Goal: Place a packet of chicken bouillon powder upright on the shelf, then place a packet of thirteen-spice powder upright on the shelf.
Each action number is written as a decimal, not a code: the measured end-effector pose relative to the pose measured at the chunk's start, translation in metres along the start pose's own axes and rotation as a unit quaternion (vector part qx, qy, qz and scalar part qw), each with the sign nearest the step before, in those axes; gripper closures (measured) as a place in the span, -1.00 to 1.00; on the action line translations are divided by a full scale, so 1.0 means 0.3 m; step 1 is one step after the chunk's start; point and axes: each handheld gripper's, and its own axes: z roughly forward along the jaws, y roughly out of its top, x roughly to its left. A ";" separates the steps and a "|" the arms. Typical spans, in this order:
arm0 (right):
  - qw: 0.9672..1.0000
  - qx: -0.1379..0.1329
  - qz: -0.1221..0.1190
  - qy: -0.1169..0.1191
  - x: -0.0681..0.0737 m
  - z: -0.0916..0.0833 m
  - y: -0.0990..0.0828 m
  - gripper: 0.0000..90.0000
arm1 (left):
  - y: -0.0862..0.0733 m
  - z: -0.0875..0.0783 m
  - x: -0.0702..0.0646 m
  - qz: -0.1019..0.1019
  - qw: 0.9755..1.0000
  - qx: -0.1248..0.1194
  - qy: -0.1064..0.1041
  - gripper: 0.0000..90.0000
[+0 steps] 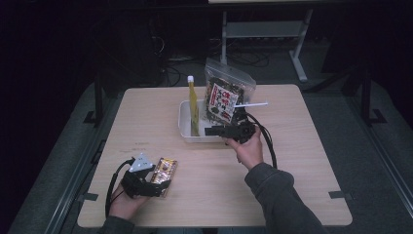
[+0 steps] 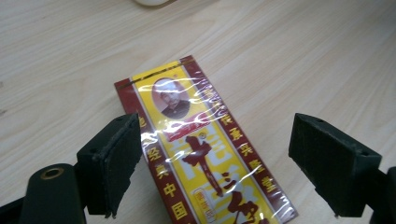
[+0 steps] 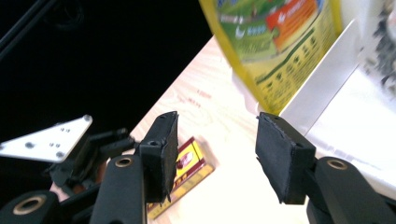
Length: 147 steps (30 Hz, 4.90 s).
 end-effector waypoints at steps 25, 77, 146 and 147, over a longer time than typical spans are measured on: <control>0.998 0.056 -0.008 0.007 0.007 0.070 -0.089 -0.02 | -0.013 0.052 0.008 -0.009 0.999 0.041 0.012 -0.64; 0.992 0.123 -0.018 0.026 0.047 0.195 -0.134 -0.01 | 0.022 0.035 -0.026 0.008 0.999 0.035 0.009 -0.29; 0.984 0.131 0.014 -0.117 0.233 0.213 0.097 0.51 | 0.023 -0.021 -0.001 -0.009 0.998 -0.057 0.000 -0.47; 0.984 0.127 0.013 -0.123 0.239 0.210 0.106 0.52 | 0.021 -0.020 0.000 -0.009 0.998 -0.055 0.000 -0.47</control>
